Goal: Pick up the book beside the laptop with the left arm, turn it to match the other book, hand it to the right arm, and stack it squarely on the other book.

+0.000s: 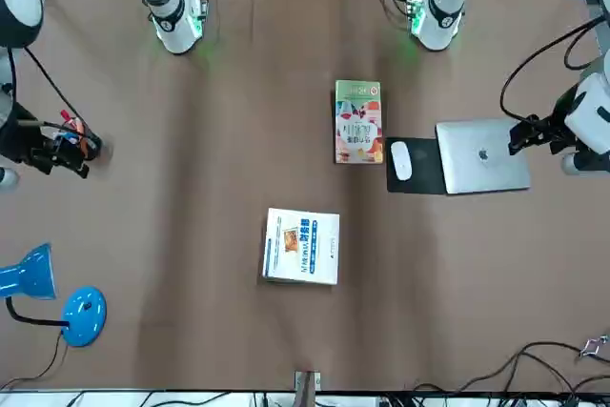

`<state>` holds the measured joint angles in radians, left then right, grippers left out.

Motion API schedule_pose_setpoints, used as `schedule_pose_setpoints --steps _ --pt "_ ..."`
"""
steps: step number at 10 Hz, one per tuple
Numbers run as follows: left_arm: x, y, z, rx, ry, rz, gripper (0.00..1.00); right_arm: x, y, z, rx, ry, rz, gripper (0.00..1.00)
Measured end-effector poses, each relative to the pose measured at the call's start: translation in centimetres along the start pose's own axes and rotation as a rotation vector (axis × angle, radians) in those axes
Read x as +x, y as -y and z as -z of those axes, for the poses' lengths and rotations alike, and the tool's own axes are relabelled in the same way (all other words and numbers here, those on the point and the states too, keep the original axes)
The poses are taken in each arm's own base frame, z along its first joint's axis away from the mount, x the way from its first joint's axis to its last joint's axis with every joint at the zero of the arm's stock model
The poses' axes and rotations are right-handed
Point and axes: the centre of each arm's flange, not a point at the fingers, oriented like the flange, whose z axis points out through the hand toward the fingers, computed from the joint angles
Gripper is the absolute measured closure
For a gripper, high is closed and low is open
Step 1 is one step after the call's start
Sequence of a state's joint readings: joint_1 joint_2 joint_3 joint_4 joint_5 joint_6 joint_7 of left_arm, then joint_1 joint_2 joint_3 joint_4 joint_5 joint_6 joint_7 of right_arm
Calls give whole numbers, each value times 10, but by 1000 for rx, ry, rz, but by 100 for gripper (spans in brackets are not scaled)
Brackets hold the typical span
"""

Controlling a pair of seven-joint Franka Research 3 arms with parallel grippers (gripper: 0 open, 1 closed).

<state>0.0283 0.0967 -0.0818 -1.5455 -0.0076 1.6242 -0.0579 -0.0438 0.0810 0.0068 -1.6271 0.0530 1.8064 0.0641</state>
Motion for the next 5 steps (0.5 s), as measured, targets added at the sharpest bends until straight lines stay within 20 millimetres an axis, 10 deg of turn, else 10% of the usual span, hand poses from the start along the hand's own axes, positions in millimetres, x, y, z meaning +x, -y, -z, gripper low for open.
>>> schedule_pose_setpoints --steps 5 --pt "-59 -11 -56 -244 225 49 0 1 28 -9 4 5 47 0"
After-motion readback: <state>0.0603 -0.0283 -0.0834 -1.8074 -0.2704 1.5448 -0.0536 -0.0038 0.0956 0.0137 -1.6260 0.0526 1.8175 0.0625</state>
